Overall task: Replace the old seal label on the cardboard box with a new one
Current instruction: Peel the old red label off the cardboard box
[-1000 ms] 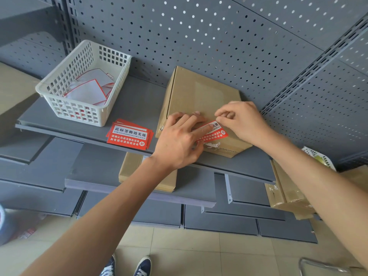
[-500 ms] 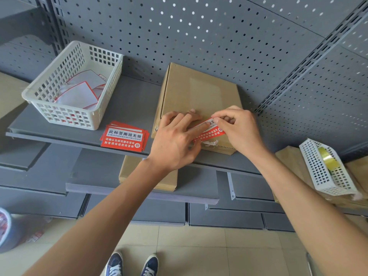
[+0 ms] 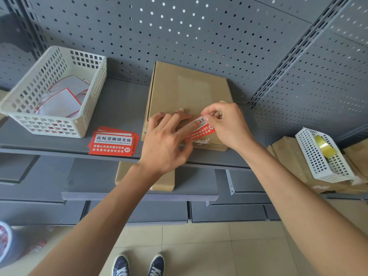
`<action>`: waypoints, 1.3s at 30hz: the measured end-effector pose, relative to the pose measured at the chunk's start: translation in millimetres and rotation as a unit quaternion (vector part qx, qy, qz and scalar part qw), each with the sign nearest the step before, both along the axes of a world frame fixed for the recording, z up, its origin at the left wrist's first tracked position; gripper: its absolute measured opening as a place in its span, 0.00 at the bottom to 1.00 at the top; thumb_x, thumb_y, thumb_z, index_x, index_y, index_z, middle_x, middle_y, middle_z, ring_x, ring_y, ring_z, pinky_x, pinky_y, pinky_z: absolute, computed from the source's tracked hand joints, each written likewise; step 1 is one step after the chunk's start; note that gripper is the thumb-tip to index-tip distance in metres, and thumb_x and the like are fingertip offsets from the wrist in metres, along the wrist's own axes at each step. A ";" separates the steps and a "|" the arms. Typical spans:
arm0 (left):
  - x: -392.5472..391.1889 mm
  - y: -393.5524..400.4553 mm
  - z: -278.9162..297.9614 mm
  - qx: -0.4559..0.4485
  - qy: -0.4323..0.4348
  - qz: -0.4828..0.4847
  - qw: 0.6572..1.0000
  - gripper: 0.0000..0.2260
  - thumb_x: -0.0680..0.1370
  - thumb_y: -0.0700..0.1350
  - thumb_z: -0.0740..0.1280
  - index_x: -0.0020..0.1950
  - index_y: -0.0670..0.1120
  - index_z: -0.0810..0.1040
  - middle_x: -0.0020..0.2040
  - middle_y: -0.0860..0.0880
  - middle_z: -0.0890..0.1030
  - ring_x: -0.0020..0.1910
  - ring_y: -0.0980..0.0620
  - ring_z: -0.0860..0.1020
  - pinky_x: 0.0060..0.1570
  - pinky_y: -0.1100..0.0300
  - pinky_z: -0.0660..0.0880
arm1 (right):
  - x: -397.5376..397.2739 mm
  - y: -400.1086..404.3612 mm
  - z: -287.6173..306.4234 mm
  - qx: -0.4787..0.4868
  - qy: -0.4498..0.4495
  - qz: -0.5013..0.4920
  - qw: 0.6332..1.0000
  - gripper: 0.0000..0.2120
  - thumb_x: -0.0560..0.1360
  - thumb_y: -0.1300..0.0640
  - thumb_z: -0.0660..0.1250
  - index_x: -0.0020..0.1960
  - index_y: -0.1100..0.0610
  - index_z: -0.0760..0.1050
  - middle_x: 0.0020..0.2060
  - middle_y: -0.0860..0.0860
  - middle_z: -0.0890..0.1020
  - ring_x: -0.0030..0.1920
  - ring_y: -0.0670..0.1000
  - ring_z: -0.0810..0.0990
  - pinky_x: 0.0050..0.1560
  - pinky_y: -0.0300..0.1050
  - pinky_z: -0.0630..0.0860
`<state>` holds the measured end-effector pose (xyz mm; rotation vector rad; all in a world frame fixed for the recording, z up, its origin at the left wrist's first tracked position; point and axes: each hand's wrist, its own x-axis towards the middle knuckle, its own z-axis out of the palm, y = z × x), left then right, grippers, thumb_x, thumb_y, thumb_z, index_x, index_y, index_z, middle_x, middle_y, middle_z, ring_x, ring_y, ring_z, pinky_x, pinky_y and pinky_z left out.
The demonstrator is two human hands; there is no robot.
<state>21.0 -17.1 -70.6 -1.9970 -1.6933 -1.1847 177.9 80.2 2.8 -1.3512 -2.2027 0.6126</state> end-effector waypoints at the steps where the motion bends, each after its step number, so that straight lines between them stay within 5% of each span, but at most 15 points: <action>1: 0.3 -0.3 0.3 -0.001 0.000 -0.001 1.000 0.19 0.74 0.47 0.71 0.64 0.51 0.83 0.61 0.46 0.82 0.57 0.43 0.81 0.60 0.46 0.68 | 0.0 0.3 0.5 -0.001 -0.003 0.000 1.000 0.07 0.76 0.64 0.72 0.46 0.53 0.84 0.42 0.50 0.81 0.37 0.44 0.76 0.41 0.36 0.72; 7: -0.5 0.3 0.9 -0.010 -0.001 -0.003 1.000 0.19 0.73 0.47 0.71 0.65 0.51 0.83 0.62 0.46 0.82 0.59 0.43 0.81 0.60 0.46 0.68 | -1.3 0.4 6.6 -0.012 -0.023 0.004 1.000 0.10 0.76 0.64 0.71 0.43 0.50 0.81 0.39 0.46 0.79 0.38 0.43 0.75 0.44 0.37 0.73; 13: -0.6 -1.1 1.9 -0.016 0.001 -0.002 1.000 0.19 0.74 0.47 0.71 0.65 0.50 0.83 0.62 0.46 0.82 0.60 0.43 0.80 0.61 0.47 0.67 | 1.7 2.1 21.6 -0.010 -0.061 0.037 0.997 0.03 0.78 0.61 0.70 0.50 0.55 0.82 0.40 0.44 0.80 0.40 0.40 0.77 0.42 0.33 0.76; 15: -1.2 -1.2 1.9 -0.018 0.001 -0.001 1.000 0.18 0.74 0.48 0.71 0.65 0.50 0.83 0.63 0.46 0.82 0.61 0.43 0.80 0.61 0.47 0.67 | -0.8 6.0 28.8 0.012 -0.123 0.069 0.990 0.03 0.79 0.60 0.69 0.49 0.55 0.81 0.43 0.47 0.81 0.43 0.46 0.79 0.48 0.41 0.79; 18: -1.1 -1.3 2.0 -0.020 0.001 -0.003 1.000 0.18 0.75 0.48 0.70 0.65 0.50 0.83 0.63 0.46 0.82 0.61 0.44 0.80 0.61 0.47 0.67 | -8.2 11.7 39.7 0.067 -0.263 0.133 0.953 0.05 0.80 0.58 0.65 0.47 0.54 0.79 0.46 0.50 0.80 0.48 0.53 0.79 0.51 0.52 0.78; 23: -1.0 -1.7 2.7 -0.022 0.003 -0.002 1.000 0.19 0.74 0.48 0.71 0.66 0.51 0.82 0.63 0.46 0.82 0.60 0.43 0.80 0.61 0.47 0.67 | -19.9 8.1 51.0 0.195 -0.437 0.205 0.854 0.04 0.78 0.65 0.67 0.49 0.58 0.74 0.44 0.53 0.77 0.45 0.60 0.81 0.38 0.47 0.69; 30: -0.9 -1.6 2.4 -0.023 0.004 -0.002 1.000 0.20 0.74 0.47 0.71 0.66 0.51 0.82 0.63 0.47 0.81 0.61 0.43 0.80 0.61 0.47 0.67 | -36.1 -3.4 67.4 0.209 -0.557 0.241 0.766 0.11 0.74 0.76 0.64 0.51 0.63 0.74 0.48 0.60 0.79 0.51 0.63 0.82 0.40 0.51 0.71; 39: -1.0 -2.4 4.0 -0.023 0.007 -0.001 1.000 0.20 0.73 0.47 0.71 0.66 0.51 0.82 0.63 0.46 0.81 0.60 0.43 0.80 0.61 0.46 0.68 | -43.8 -1.7 66.6 0.203 -0.566 0.247 0.759 0.05 0.75 0.71 0.64 0.48 0.64 0.75 0.40 0.58 0.76 0.42 0.61 0.79 0.34 0.48 0.66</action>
